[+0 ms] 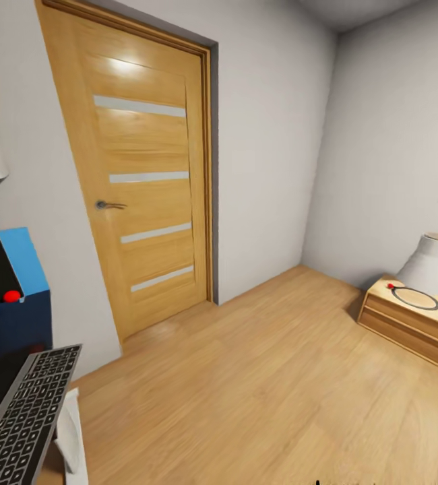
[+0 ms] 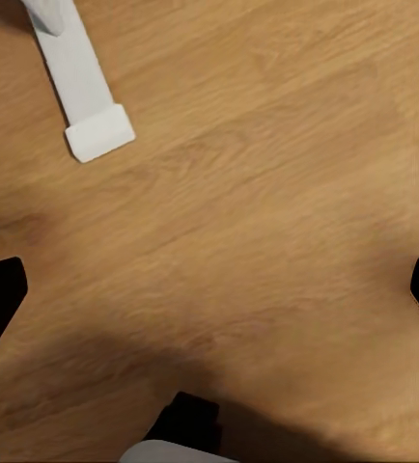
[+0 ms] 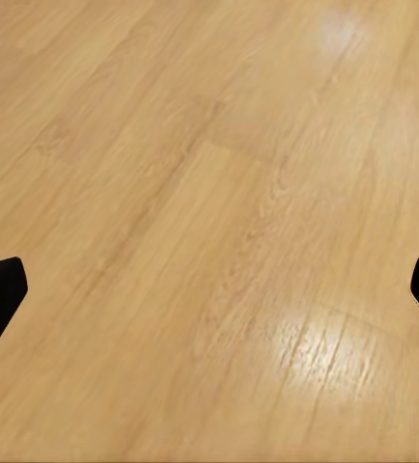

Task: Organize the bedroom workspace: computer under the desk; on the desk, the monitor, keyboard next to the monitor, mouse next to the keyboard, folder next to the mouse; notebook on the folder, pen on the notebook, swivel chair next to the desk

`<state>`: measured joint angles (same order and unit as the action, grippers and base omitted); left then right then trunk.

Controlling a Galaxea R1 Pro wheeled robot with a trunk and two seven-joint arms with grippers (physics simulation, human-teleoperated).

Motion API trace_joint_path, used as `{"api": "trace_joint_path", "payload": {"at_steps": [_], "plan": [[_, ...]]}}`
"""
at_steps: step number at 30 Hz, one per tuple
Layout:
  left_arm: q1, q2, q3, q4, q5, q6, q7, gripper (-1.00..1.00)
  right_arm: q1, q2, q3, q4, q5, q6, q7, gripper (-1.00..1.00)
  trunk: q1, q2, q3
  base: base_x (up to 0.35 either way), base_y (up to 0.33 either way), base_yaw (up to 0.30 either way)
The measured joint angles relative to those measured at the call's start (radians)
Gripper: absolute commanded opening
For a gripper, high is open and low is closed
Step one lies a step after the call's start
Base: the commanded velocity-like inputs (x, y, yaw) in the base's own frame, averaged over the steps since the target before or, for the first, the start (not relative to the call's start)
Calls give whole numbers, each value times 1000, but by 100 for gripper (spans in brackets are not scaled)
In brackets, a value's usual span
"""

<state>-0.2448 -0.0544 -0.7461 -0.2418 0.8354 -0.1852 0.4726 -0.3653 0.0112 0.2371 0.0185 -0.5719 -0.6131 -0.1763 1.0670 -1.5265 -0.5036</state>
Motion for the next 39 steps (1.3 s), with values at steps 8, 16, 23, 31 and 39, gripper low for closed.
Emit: {"api": "trace_joint_path", "payload": {"at_steps": [8,16,23,31,39], "plan": [[0,0,0,0,0,0,0,100,0,0,0,0,0,0,0,100,0,0,0,269,0,-298],[0,0,0,0,0,0,0,100,0,0,0,0,0,0,0,100,0,0,-1,318,0,-276],[0,0,0,0,1,0,0,100,0,3,0,0,0,1,0,100,0,0,-2,323,0,-66],[0,0,0,0,1,0,0,100,0,4,0,0,0,1,-2,100,0,0,-2,325,0,-4],[0,1,0,-1,1,0,1,100,0,4,0,1,0,1,-5,100,0,0,-2,326,0,156]]}}
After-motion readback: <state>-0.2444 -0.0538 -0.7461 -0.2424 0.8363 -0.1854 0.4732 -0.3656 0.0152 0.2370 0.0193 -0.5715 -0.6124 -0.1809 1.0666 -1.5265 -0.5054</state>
